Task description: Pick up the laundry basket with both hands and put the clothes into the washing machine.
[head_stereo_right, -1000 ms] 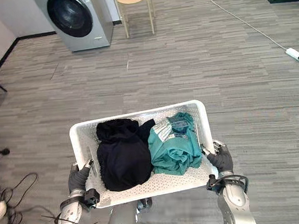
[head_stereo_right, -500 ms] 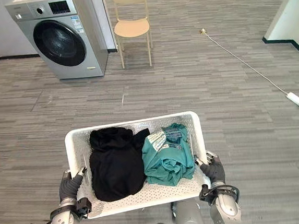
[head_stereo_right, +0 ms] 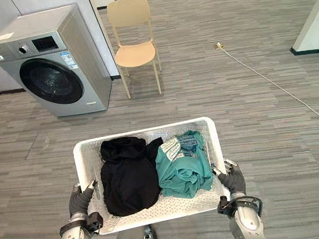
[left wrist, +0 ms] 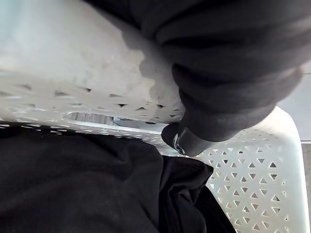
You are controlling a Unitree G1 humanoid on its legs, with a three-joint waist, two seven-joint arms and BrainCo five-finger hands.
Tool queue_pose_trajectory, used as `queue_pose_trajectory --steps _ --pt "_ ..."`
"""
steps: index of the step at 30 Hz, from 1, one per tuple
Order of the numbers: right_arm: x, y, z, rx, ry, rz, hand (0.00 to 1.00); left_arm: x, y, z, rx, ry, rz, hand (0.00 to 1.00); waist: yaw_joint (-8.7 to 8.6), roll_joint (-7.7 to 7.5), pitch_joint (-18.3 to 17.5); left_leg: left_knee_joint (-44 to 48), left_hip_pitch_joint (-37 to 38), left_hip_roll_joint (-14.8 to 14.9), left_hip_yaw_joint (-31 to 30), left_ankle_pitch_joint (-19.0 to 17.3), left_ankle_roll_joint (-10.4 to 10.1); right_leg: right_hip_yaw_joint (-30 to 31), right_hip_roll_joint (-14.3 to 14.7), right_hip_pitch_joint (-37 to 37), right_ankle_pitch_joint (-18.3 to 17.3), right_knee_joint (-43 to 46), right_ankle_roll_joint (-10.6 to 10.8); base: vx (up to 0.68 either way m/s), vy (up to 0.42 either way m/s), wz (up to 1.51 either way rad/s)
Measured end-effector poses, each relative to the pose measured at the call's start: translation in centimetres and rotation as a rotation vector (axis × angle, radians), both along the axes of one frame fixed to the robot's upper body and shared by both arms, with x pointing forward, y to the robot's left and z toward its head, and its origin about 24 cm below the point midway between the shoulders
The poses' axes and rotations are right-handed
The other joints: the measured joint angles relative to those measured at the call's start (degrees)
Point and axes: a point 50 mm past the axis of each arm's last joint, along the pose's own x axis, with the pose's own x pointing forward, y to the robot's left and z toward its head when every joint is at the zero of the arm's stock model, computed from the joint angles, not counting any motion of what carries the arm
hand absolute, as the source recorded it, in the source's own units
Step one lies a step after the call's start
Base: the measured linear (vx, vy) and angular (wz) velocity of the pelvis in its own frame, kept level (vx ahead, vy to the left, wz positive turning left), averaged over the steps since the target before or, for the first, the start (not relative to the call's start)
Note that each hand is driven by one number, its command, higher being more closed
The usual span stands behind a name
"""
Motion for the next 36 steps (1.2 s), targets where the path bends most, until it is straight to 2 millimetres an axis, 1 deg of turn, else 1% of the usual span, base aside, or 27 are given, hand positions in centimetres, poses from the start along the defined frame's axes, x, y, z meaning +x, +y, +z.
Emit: queue_pose_trajectory --steps 1,2,3,4,5,6,8,9,10,13,15,16,17,18,19,21,22,23,24,25,26,28,30,33,34,35,36 --pt "0.1 0.0 -0.1 0.001 0.003 -0.001 1.00 0.1 -0.1 0.0 -0.003 -0.002 0.001 1.00 0.37 -0.18 -0.26 -1.23 0.00 -0.59 -0.23 3.43 -0.57 0.68 -0.65 0.69 -0.83 -0.10 0.78 0.47 0.255 -0.40" --pt "0.2 0.1 -0.7 0.013 0.023 0.000 1.00 -0.1 0.0 -0.2 -0.002 0.012 0.001 1.00 0.35 -1.01 -1.82 0.58 -0.01 -2.81 0.32 7.89 1.96 1.87 -2.61 0.89 -1.99 2.08 1.80 0.64 0.330 -0.12" --pt "0.3 0.2 -1.3 0.020 0.044 0.003 1.00 0.0 0.1 -0.5 0.004 0.028 -0.004 1.00 -0.11 -2.76 -2.80 3.75 -0.19 -4.54 1.14 4.86 4.52 2.68 -5.15 -1.78 -1.75 10.21 2.22 0.66 0.329 0.01" --pt "0.3 0.2 -1.3 0.018 0.047 0.002 1.00 0.0 0.1 -0.5 0.005 0.031 -0.008 1.00 -0.18 -3.54 -2.81 5.47 -0.03 -5.50 1.61 3.14 5.38 3.19 -6.29 -4.26 -0.87 16.47 3.63 0.82 0.373 0.14" --pt "0.3 0.2 -1.4 0.021 0.047 0.002 1.00 0.0 0.1 -0.5 0.008 0.031 -0.007 1.00 -0.30 -5.24 -1.91 8.25 1.89 -7.44 2.60 -1.14 6.96 4.74 -8.31 -9.57 4.25 31.06 6.55 0.78 0.337 0.05" --pt "0.2 0.4 -1.7 0.028 0.061 -0.002 1.00 -0.1 0.3 -0.6 0.019 0.043 -0.010 1.00 -0.55 -6.41 -1.51 9.96 4.94 -8.83 3.51 -4.61 8.44 5.99 -10.15 -14.36 14.05 44.51 5.04 0.78 0.323 0.03" --pt "0.0 0.7 -2.5 0.033 0.095 -0.003 1.00 -0.1 0.3 -0.9 0.024 0.069 -0.019 1.00 -1.31 -6.24 -1.37 10.22 10.43 -9.99 3.39 -7.66 10.01 4.27 -11.62 -20.07 14.90 58.34 3.37 0.50 0.167 0.13" --pt "-0.2 0.8 -2.8 0.038 0.107 -0.002 1.00 -0.2 0.5 -1.0 0.037 0.076 -0.021 1.00 -2.16 -4.69 -0.84 8.05 15.69 -9.97 1.87 -8.55 10.76 2.08 -10.14 -22.31 13.13 61.40 1.17 0.59 0.173 0.38" --pt "-0.5 1.1 -3.0 0.053 0.111 -0.007 1.00 -0.2 0.7 -0.9 0.052 0.076 -0.026 1.00 -3.07 -3.24 -1.18 4.28 20.29 -9.65 0.16 -8.76 10.68 0.21 -7.78 -25.05 11.12 60.12 1.24 0.68 0.181 0.39" --pt "-0.7 1.4 -2.3 0.073 0.079 -0.019 1.00 0.2 0.9 0.1 0.080 0.036 -0.039 1.00 -3.18 -2.99 -1.47 -2.72 28.03 -9.70 -1.63 -10.18 8.20 -0.65 -3.65 -33.79 6.79 47.46 5.06 0.52 0.065 0.29" --pt "-0.9 1.3 -1.7 0.077 0.056 -0.026 1.00 0.4 0.8 0.5 0.084 0.015 -0.044 1.00 -3.29 -3.23 -1.61 -4.04 30.63 -9.38 -3.12 -11.33 6.44 -1.93 -3.52 -35.69 6.89 31.06 5.45 0.58 -0.046 0.45" --pt "-1.1 1.1 -1.3 0.073 0.041 -0.030 1.00 0.6 0.6 0.8 0.080 0.001 -0.049 1.00 -3.48 -3.20 -1.85 -4.36 32.38 -8.62 -3.86 -13.36 5.82 -1.37 -3.31 -35.96 9.17 19.25 4.63 0.64 -0.093 0.55" --pt "-1.2 1.1 -1.1 0.073 0.036 -0.031 1.00 0.6 0.6 0.9 0.081 -0.005 -0.048 1.00 -3.46 -3.34 -1.97 -4.45 32.91 -8.42 -4.32 -14.62 5.10 -0.68 -3.11 -35.60 10.66 14.47 4.45 0.54 -0.141 0.56" --pt "-1.4 1.0 -1.1 0.065 0.041 -0.026 1.00 0.3 0.6 0.9 0.080 0.000 -0.044 1.00 -3.90 -2.80 -2.84 -4.39 34.79 -6.86 -5.60 -17.03 3.75 -1.02 -2.50 -35.22 17.21 13.52 4.11 0.46 -0.146 0.43" --pt "-1.4 1.0 -1.2 0.059 0.049 -0.019 1.00 0.0 0.5 0.6 0.074 0.015 -0.038 1.00 -3.97 -1.85 -4.31 -4.59 36.56 -5.21 -6.25 -17.84 2.81 -1.63 -1.00 -35.27 17.01 16.01 2.96 0.73 -0.226 0.42" --pt "-0.9 0.9 -0.6 0.040 0.025 -0.002 1.00 0.1 0.3 0.7 0.063 0.007 -0.017 1.00 -4.21 -0.88 -5.00 9.82 32.11 -2.38 -8.03 -16.19 1.40 -4.06 0.08 -34.41 10.84 21.17 0.83 0.65 -0.211 0.23" --pt "-0.8 0.7 -0.4 0.033 0.018 0.000 1.00 0.2 0.2 0.7 0.059 0.001 -0.014 1.00 -4.31 -0.50 -4.89 16.06 29.49 -1.72 -8.14 -14.24 1.74 -4.33 0.65 -33.42 9.32 21.91 0.35 0.49 -0.204 0.18" --pt "-0.7 0.5 -0.1 0.020 0.008 -0.002 1.00 0.2 0.0 0.7 0.046 -0.001 -0.012 1.00 -4.35 0.67 -4.52 30.39 23.59 0.79 -7.58 -5.28 2.36 -5.43 1.89 -30.28 6.85 21.88 -0.84 0.58 -0.217 0.01" --pt "-1.0 0.5 -0.1 0.025 0.009 -0.009 1.00 0.0 0.0 0.6 0.043 0.004 -0.012 1.00 -3.23 1.00 -4.33 42.19 18.72 4.39 -5.56 5.77 4.84 -5.44 3.34 -26.11 4.76 20.64 -2.15 0.69 -0.228 -0.05" --pt "-1.2 0.4 -0.1 0.028 0.014 -0.015 1.00 0.0 0.0 0.6 0.043 0.004 -0.013 1.00 -2.91 1.05 -4.33 47.59 16.27 6.48 -4.96 6.05 5.46 -5.62 4.19 -24.08 4.03 19.76 -2.59 0.68 -0.195 -0.16" --pt "-1.4 0.4 -0.2 0.036 0.020 -0.026 1.00 -0.1 0.0 0.5 0.046 0.002 -0.024 1.00 -2.54 1.06 -3.91 57.77 10.20 9.52 -4.37 4.26 8.15 -5.58 4.94 -18.44 2.08 17.56 -3.35 0.65 -0.183 -0.08" --pt "-1.5 0.3 -0.3 0.034 0.024 -0.040 1.00 -0.1 0.1 0.5 0.048 0.004 -0.031 1.00 -2.14 -0.20 -3.33 60.61 5.23 9.44 -3.38 1.47 11.52 -4.78 4.42 -14.30 -0.45 15.61 -3.70 0.44 -0.104 -0.11" --pt "-1.5 0.2 -0.3 0.029 0.025 -0.044 1.00 0.0 0.0 0.2 0.041 0.009 -0.032 1.00 -1.45 -0.23 -3.37 53.43 0.29 7.63 -1.11 -1.44 9.44 -3.31 3.24 -9.88 -2.40 12.74 -2.96 0.54 -0.014 -0.19" --pt "-0.8 0.0 -0.4 0.017 0.026 -0.035 1.00 0.3 -0.1 0.0 0.032 0.014 -0.031 1.00 -0.61 -0.34 -3.38 23.29 -1.74 2.36 2.61 -2.94 5.42 -1.56 0.77 -4.37 -3.54 7.84 -1.55 0.57 0.107 -0.27" --pt "-0.7 -0.3 -0.5 0.013 0.029 -0.038 1.00 0.3 -0.3 0.0 0.026 0.013 -0.033 1.00 0.09 -0.29 -3.52 9.40 -1.25 0.97 4.37 -0.65 2.59 -1.02 0.00 -1.83 -3.60 5.22 -1.04 0.61 0.184 -0.45" --pt "-0.7 -0.4 -0.5 0.011 0.028 -0.042 1.00 0.3 -0.4 0.0 0.022 0.012 -0.037 1.00 0.20 -0.05 -3.68 3.92 -0.59 0.22 4.78 0.52 1.41 -0.49 -0.01 -0.65 -3.66 4.37 -0.57 0.67 0.234 -0.54" --pt "-0.6 -0.2 -0.7 0.023 0.034 -0.046 1.00 0.3 -0.4 -0.1 0.021 0.016 -0.037 1.00 0.61 -0.89 -4.00 3.42 0.09 -1.52 5.14 6.86 4.93 1.56 -1.54 0.96 -4.36 5.03 0.91 0.98 0.317 -0.12"
